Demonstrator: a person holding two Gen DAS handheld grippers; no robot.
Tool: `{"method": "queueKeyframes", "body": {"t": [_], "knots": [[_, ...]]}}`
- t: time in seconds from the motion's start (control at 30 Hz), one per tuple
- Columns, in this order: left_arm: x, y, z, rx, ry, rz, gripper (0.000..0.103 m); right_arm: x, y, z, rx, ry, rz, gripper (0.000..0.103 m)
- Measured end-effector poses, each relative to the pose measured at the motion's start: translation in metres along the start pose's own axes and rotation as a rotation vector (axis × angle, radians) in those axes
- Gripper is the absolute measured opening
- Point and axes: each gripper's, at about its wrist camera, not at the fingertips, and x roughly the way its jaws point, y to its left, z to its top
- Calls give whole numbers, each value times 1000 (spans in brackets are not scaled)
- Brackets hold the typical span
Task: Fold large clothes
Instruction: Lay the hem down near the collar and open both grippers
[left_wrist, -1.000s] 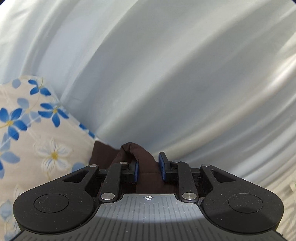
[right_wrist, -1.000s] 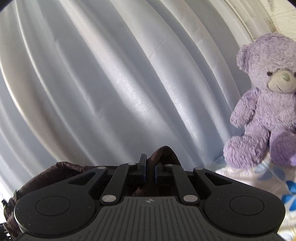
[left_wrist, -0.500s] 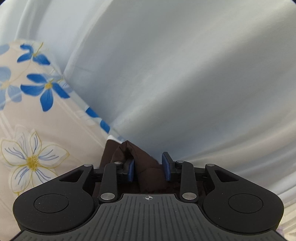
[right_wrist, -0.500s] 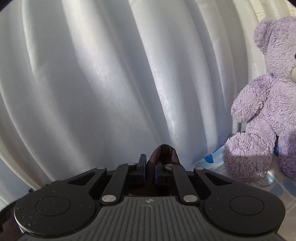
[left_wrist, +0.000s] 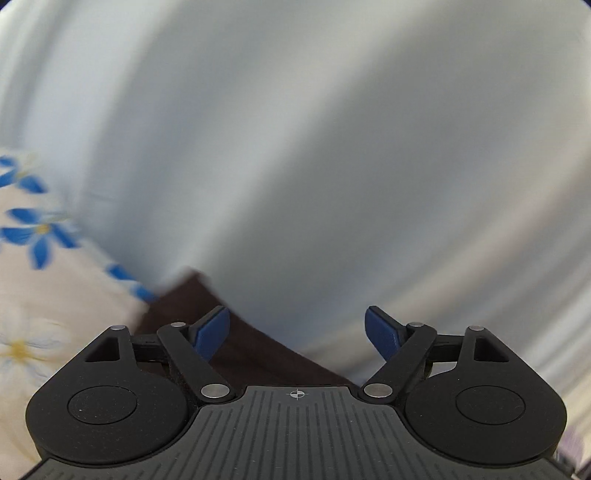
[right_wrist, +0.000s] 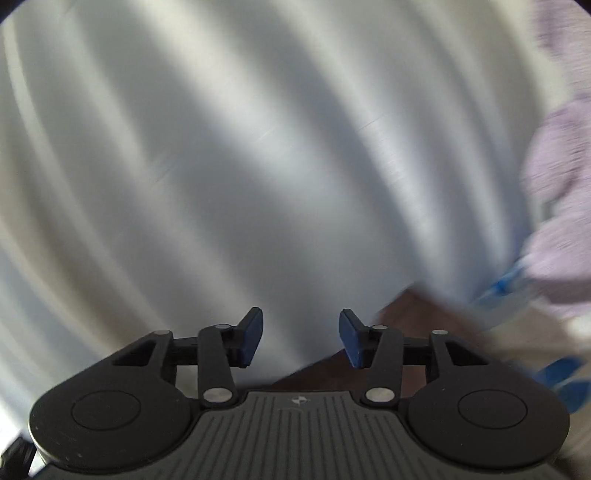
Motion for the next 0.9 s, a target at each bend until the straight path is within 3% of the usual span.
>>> {"method": "queueKeyframes", "body": {"t": [0.07, 0.13, 0.2, 0.33, 0.4, 0.5, 0.67, 0.9], "knots": [[23, -40, -28, 89, 25, -14, 87, 29, 44, -27, -115, 71, 55, 13], [50, -68, -54, 168, 55, -3, 88, 52, 72, -52, -182, 72, 58, 10], [75, -85, -77, 261, 63, 58, 88, 77, 82, -69, -207, 108, 34, 8], [110, -89, -112, 441, 49, 177, 90, 112, 63, -102, -254, 161, -32, 2], [123, -80, -123, 457, 79, 185, 93, 117, 48, -121, -291, 136, -20, 1], [134, -74, -136, 487, 71, 205, 93, 120, 45, -122, -287, 125, -11, 0], [137, -73, -125, 450, 110, 198, 94, 114, 54, -121, -313, 122, -18, 0], [133, -76, -112, 523, 113, 256, 95, 106, 56, -121, -360, 138, -33, 0]]}}
